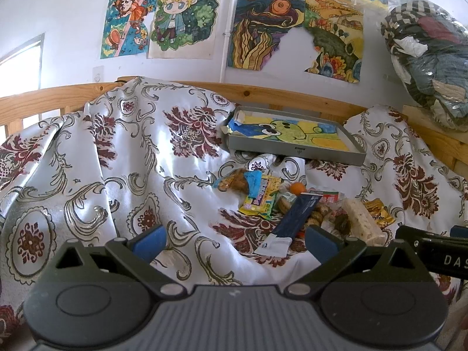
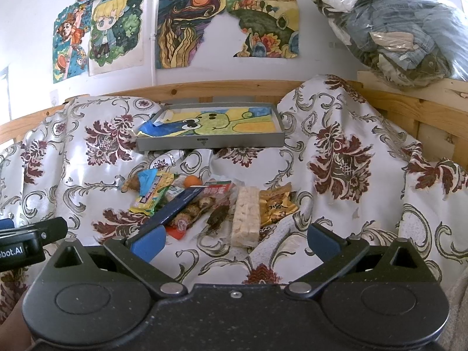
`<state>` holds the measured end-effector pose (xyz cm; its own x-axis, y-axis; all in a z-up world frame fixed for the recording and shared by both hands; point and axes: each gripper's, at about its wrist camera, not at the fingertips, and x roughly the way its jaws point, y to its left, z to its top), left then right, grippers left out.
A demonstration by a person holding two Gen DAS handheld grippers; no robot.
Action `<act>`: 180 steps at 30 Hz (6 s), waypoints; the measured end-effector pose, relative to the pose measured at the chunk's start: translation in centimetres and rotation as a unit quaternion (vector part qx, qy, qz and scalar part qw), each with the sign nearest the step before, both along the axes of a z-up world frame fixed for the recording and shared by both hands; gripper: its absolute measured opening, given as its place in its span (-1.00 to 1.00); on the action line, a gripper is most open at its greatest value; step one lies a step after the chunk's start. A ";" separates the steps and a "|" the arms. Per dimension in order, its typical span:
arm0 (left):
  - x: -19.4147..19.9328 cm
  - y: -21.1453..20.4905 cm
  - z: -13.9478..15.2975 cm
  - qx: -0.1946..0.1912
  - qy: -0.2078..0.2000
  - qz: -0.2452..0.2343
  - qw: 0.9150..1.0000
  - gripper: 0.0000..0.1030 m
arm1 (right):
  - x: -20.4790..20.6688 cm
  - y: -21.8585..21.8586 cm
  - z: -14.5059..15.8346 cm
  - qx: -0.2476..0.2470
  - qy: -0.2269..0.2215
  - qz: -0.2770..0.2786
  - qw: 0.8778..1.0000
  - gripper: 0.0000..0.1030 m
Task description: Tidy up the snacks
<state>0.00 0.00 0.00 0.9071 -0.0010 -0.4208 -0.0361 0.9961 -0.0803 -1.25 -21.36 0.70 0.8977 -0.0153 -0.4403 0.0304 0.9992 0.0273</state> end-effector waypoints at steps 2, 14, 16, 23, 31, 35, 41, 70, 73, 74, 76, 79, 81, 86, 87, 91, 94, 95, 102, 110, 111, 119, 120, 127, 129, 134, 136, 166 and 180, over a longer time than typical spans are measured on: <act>0.0 0.0 0.0 0.000 0.000 0.000 1.000 0.99 | 0.0 0.0 0.0 0.001 0.000 0.000 1.000 0.99; 0.0 0.0 0.0 0.000 0.000 0.000 1.000 0.99 | -0.1 0.0 0.1 0.001 -0.002 -0.001 1.000 0.99; 0.0 0.0 0.0 -0.001 0.000 0.000 1.000 0.99 | -0.1 0.0 0.1 0.001 -0.001 0.000 1.000 0.99; 0.0 0.0 0.0 -0.001 0.001 0.000 1.000 0.99 | -0.1 0.0 0.1 0.001 -0.002 -0.001 1.000 0.99; 0.0 0.0 0.0 -0.001 0.001 0.000 1.000 0.99 | -0.1 0.0 0.1 0.001 -0.001 0.000 1.000 0.99; 0.0 0.0 0.0 -0.001 0.001 0.000 1.000 0.99 | -0.1 0.0 0.1 0.001 -0.002 0.000 1.000 0.99; 0.0 0.0 0.0 -0.001 0.001 0.000 1.000 0.99 | -0.1 0.1 0.1 0.001 -0.001 -0.001 1.000 0.99; 3.3 -0.6 -0.1 -0.019 0.071 0.018 0.997 0.99 | 2.9 -0.6 0.4 -0.001 0.079 0.000 0.997 0.99; 4.0 -0.7 -0.1 -0.022 0.084 0.023 0.996 0.99 | 3.5 -0.8 0.5 -0.001 0.088 0.002 0.996 0.99; 4.3 -0.7 -0.1 -0.027 0.090 0.026 0.995 0.99 | 3.7 -0.8 0.4 -0.003 0.092 0.004 0.996 0.99; 4.8 -0.6 -0.2 -0.034 0.096 0.032 0.994 0.99 | 4.1 -0.8 0.4 -0.008 0.099 0.011 0.995 0.99; 5.6 -0.9 -0.4 -0.029 0.100 0.031 0.994 0.99 | 4.8 -0.9 0.5 -0.014 0.106 0.024 0.994 0.99; 6.3 -1.2 -0.4 -0.026 0.104 0.030 0.994 0.99 | 5.3 -1.0 0.6 -0.019 0.107 0.034 0.993 0.99; 7.8 -2.0 -0.4 -0.022 0.106 0.023 0.994 0.99 | 6.7 -1.3 0.6 -0.035 0.109 0.051 0.992 0.99; 8.0 -2.2 -0.4 -0.020 0.107 0.020 0.994 0.99 | 7.0 -1.4 0.7 -0.036 0.110 0.054 0.992 0.99; 8.7 -2.8 -0.4 -0.011 0.094 0.017 0.995 0.99 | 8.3 -1.9 0.7 -0.044 0.109 0.068 0.991 0.99; 9.6 -3.3 -0.5 -0.006 0.100 0.004 0.995 0.99 | 9.2 -2.1 0.7 -0.053 0.107 0.076 0.990 0.99; 9.9 -3.5 -0.5 -0.003 0.101 -0.001 0.995 0.99 | 9.6 -2.2 0.6 -0.058 0.106 0.080 0.989 0.99; 12.2 -4.3 -1.0 0.004 0.110 -0.021 0.994 0.99 | 11.9 -3.1 0.4 -0.068 0.101 0.085 0.989 0.99; 14.8 -5.0 -2.0 0.018 0.122 -0.053 0.991 0.99 | 14.0 -3.5 -0.2 -0.080 0.102 0.100 0.986 0.99; 15.1 -5.0 -2.2 0.020 0.124 -0.059 0.990 0.99 | 14.1 -3.7 -0.3 -0.072 0.105 0.098 0.987 0.99; 17.1 -4.8 -3.1 0.028 0.136 -0.094 0.986 0.99 | 14.5 -3.2 -1.2 -0.074 0.121 0.108 0.984 0.93; 17.4 -4.7 -3.2 0.028 0.138 -0.096 0.985 0.99 | 14.7 -3.1 -1.4 -0.078 0.124 0.108 0.983 0.89; 19.4 -4.6 -4.0 0.025 0.171 -0.117 0.978 0.95 | 15.3 -2.9 -2.5 -0.058 0.148 0.121 0.980 0.62; 19.9 -4.4 -4.3 0.012 0.183 -0.124 0.975 0.92 | 15.4 -2.7 -2.7 -0.056 0.150 0.125 0.979 0.57; 20.8 -4.1 -4.7 -0.016 0.191 -0.132 0.973 0.86 | 15.8 -2.4 -3.3 -0.049 0.156 0.125 0.979 0.47; 21.1 -4.1 -4.8 -0.019 0.192 -0.133 0.972 0.85 | 16.0 -2.5 -3.5 -0.046 0.158 0.121 0.979 0.42; 23.4 -3.7 -5.3 -0.133 0.270 -0.174 0.938 -0.01 | 17.3 -3.4 -4.7 0.042 0.189 0.097 0.976 0.06; 22.2 -4.5 -3.3 -0.114 0.262 -0.139 0.948 -0.23 | 17.3 -4.0 -4.8 0.053 0.190 0.076 0.977 -0.23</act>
<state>22.20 -4.48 -3.28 0.5252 -0.3546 -0.7736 0.1315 0.9319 -0.3379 16.09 -25.37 -4.14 0.6567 0.1701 -0.7347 -0.0909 0.9850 0.1468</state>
